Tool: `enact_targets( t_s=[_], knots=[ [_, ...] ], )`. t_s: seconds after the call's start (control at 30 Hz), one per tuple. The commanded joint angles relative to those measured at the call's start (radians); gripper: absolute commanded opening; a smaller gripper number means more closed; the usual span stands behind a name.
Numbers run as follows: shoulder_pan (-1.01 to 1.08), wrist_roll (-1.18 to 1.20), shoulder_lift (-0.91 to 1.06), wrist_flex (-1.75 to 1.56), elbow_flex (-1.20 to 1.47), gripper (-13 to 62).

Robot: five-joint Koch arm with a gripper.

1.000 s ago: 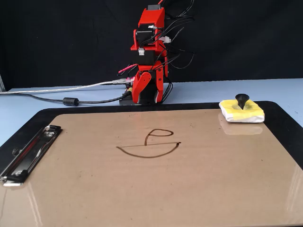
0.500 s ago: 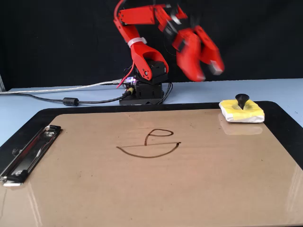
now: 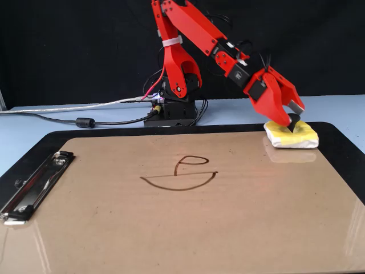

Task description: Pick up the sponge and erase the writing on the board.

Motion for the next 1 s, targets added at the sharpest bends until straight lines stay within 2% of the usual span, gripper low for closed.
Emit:
enact_targets(
  t_s=[0.0, 0.23, 0.37, 0.47, 0.53, 0.7, 0.77, 0.87, 0.97],
  knots=[
    [-0.011, 0.006, -0.023, -0.143, -0.018, 33.0],
    [-0.009, 0.034, -0.115, -0.215, -0.011, 32.0],
    [-0.006, 0.041, -0.115, -0.216, 0.012, 18.2],
    [-0.003, 0.043, -0.101, -0.216, 0.025, 0.3],
    [-0.002, 0.043, -0.087, -0.213, 0.028, -8.0],
    [0.034, 0.028, 0.032, -0.144, 0.017, -8.0],
    [0.098, 0.015, 0.176, 0.051, -0.003, -8.0],
    [0.305, 0.026, 0.400, 0.543, -0.172, -8.0],
    [0.581, 0.094, 0.449, 0.864, -0.351, -8.0]
  ],
)
